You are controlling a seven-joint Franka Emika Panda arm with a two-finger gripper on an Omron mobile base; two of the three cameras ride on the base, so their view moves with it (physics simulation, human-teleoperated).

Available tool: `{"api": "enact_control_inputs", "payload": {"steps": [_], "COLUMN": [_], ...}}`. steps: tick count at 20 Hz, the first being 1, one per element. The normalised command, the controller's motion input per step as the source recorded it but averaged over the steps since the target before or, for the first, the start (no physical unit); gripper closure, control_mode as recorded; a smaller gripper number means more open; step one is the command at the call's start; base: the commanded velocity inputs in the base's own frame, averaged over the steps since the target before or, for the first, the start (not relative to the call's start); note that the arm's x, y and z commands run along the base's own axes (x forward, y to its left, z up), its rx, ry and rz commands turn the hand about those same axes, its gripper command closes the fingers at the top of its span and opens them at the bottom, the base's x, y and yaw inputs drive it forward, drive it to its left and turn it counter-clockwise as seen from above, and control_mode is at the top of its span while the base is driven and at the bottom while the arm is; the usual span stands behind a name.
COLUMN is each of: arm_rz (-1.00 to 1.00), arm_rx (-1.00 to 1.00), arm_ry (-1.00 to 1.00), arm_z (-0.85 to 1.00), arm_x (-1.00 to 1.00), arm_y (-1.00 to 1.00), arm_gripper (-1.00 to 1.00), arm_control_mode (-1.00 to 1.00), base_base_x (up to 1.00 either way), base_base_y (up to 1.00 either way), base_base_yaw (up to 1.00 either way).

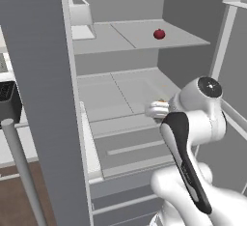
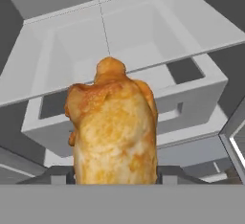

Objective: Place one tomato and one chicken drumstick in each tupperware on the nearby counter, to pack two identical lunches.

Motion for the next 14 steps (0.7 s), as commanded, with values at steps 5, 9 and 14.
{"api": "enact_control_inputs", "payload": {"steps": [5, 9, 14], "arm_rz": [0.0, 0.0, 0.0], "arm_rx": [0.0, 0.0, 0.0], "arm_ry": [0.0, 0.0, 0.0], "arm_z": [0.0, 0.0, 0.0], "arm_x": [0.0, 0.0, 0.0], "arm_y": [0.0, 0.0, 0.0], "arm_gripper": [1.0, 1.0, 1.0], "arm_control_mode": [1.0, 1.0, 1.0], "base_base_x": [-1.0, -1.0, -1.0], "base_base_y": [0.0, 0.0, 0.0], "base_base_yaw": [0.05, 0.2, 0.51]}}
